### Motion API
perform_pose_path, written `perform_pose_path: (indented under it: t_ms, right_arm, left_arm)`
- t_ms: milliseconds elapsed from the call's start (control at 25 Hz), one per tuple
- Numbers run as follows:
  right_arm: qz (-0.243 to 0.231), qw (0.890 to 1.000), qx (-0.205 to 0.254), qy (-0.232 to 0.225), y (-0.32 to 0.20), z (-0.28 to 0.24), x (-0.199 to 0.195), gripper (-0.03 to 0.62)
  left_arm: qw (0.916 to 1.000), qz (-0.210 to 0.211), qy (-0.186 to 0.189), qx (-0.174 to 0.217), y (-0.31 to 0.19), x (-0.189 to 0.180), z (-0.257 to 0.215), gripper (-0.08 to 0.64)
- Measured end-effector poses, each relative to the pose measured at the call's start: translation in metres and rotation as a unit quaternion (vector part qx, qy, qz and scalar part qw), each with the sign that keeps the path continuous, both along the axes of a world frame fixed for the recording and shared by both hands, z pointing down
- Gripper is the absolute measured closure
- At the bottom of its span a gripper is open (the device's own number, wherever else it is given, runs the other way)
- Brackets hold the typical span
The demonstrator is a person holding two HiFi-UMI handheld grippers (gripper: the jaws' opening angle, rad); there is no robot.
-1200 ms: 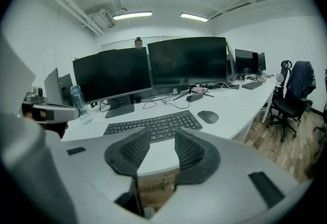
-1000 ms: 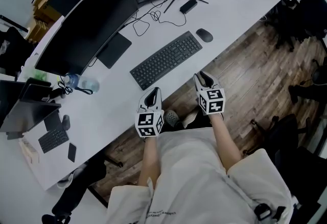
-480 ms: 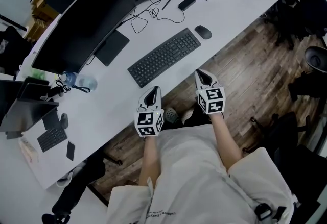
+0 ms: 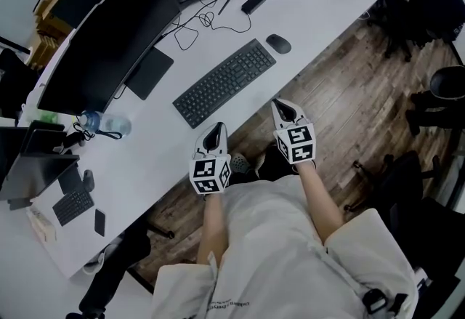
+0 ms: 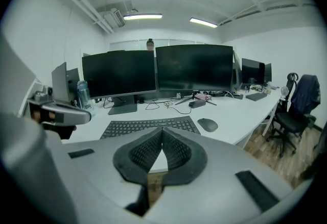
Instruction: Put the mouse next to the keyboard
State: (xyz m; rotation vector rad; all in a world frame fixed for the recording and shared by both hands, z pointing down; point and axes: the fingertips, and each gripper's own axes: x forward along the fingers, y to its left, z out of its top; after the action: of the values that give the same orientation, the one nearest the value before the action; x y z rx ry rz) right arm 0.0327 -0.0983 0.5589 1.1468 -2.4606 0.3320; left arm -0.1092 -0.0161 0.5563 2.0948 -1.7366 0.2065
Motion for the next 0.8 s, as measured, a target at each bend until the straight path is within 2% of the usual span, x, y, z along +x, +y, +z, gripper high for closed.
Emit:
perform_pose_path:
  t_ms: [120, 400, 800]
  right_arm:
    - [-0.012, 0.999, 0.015, 0.028, 0.001, -0.001, 0.001, 0.588]
    - [0.002, 1.000, 0.005, 0.011, -0.006, -0.001, 0.009, 0.588]
    - [0.002, 1.000, 0.004, 0.009, -0.009, 0.000, 0.008, 0.589]
  left_arm:
    - [1.0000, 0.007, 0.001, 0.001, -0.004, 0.007, 0.000, 0.535]
    - [0.9999, 0.011, -0.007, 0.003, -0.008, 0.011, -0.003, 0.535]
    - [0.9999, 0.009, -0.007, 0.003, -0.009, 0.008, -0.003, 0.535]
